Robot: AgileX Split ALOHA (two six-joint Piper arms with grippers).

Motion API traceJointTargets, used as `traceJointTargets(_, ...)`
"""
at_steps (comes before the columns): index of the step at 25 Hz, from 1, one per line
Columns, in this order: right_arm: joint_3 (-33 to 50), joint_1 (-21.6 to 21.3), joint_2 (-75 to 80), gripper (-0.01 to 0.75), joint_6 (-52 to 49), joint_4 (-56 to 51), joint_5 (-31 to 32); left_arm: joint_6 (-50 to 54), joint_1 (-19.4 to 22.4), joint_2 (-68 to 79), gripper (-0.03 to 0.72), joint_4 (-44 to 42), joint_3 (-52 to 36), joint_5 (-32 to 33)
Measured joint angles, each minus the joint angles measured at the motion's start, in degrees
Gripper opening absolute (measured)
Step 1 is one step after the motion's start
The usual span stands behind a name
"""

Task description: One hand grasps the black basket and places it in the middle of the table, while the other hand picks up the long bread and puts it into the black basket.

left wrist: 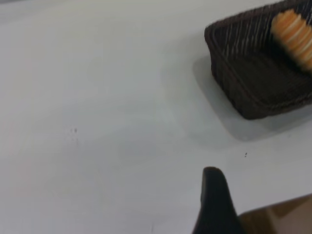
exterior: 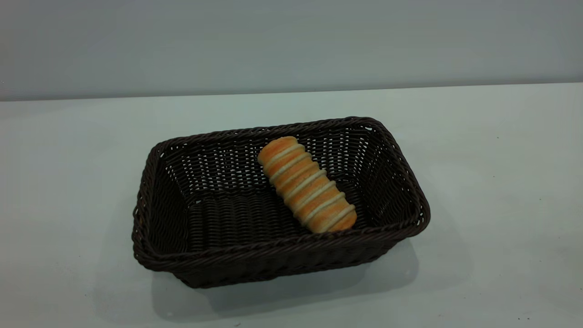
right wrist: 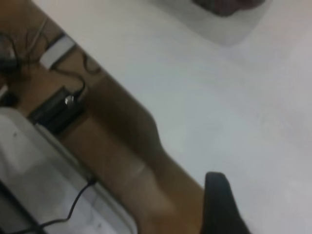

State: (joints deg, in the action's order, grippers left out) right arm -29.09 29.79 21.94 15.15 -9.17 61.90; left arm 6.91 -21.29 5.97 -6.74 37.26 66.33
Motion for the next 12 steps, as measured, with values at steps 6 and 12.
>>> traceJointTargets(6, 1.0, 0.0, -5.3, 0.408, 0.3, 0.0, 1.3, 0.0, 0.0, -5.5, 0.544, -0.1, -4.3, -0.1)
traceJointTargets(12, 1.1, 0.0, -9.3, 0.366, 0.5, 0.0, 1.8, -0.9, 0.0, -7.1, 0.544, -0.1, -7.5, -0.1)
